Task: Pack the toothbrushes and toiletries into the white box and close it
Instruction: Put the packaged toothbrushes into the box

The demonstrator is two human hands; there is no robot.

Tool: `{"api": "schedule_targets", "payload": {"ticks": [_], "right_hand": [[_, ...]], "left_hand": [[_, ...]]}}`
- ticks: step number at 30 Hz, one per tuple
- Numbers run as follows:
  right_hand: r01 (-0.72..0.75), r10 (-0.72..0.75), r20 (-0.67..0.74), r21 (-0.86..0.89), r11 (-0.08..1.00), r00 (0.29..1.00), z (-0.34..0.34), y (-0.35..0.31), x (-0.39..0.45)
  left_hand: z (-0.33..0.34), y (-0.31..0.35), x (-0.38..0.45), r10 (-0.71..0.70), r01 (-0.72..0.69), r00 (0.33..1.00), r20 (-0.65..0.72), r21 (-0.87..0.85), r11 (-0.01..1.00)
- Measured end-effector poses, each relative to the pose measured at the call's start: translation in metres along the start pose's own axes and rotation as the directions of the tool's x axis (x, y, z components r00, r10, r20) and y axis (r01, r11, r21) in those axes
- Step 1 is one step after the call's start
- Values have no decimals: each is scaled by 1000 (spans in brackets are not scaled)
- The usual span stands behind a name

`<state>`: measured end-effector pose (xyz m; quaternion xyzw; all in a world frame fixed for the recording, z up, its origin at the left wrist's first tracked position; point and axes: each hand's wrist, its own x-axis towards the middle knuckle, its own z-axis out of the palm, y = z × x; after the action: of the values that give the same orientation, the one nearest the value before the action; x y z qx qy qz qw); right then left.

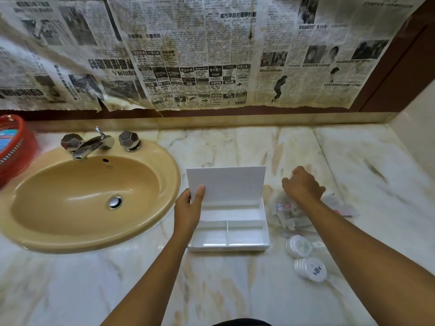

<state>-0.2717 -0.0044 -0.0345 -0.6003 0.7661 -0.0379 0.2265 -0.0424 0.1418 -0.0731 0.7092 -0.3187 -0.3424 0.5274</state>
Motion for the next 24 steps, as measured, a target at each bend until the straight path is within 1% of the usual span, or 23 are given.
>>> {"api": "schedule_targets", "payload": {"ticks": [2, 4, 6, 8, 12, 14, 17, 20, 22, 24], "right_hand": [[-38, 44, 59, -90, 995, 997, 8, 3, 4], [-54, 66, 86, -128, 990, 994, 17, 4, 6], [-51, 61, 69, -143, 988, 996, 24, 4, 8], [-53, 57, 33, -122, 991, 998, 27, 3, 9], [-84, 85, -37, 39, 996, 996, 28, 1, 11], [-86, 98, -62, 170, 982, 993, 26, -2, 10], [-106, 140, -60, 387, 916, 988, 21, -10, 7], [-124, 188, -73, 515, 848, 979, 10, -19, 3], [-76, 172, -119, 565, 821, 978, 2, -24, -1], [32, 127, -214, 613, 789, 969, -7, -31, -9]], "left_hand": [[0, -4, -1, 1, -2, 1000, -14, -22, 1000], [0, -6, -2, 5, -6, 1000, -16, -20, 1000], [0, -5, -2, 2, -3, 1000, -14, -32, 999], [0, -4, -3, -3, 2, 1000, -18, -43, 999], [0, -1, -4, -5, 4, 1000, -21, -52, 999], [0, -2, -4, -11, 9, 1000, -18, -61, 998], [-1, -1, -5, -5, 5, 1000, -11, -66, 998], [-1, 0, -6, -1, 0, 1000, -4, -70, 998], [-2, 0, -6, 0, 0, 1000, 1, -63, 998], [-2, 0, -7, 0, 1, 1000, 13, -66, 998]]}}
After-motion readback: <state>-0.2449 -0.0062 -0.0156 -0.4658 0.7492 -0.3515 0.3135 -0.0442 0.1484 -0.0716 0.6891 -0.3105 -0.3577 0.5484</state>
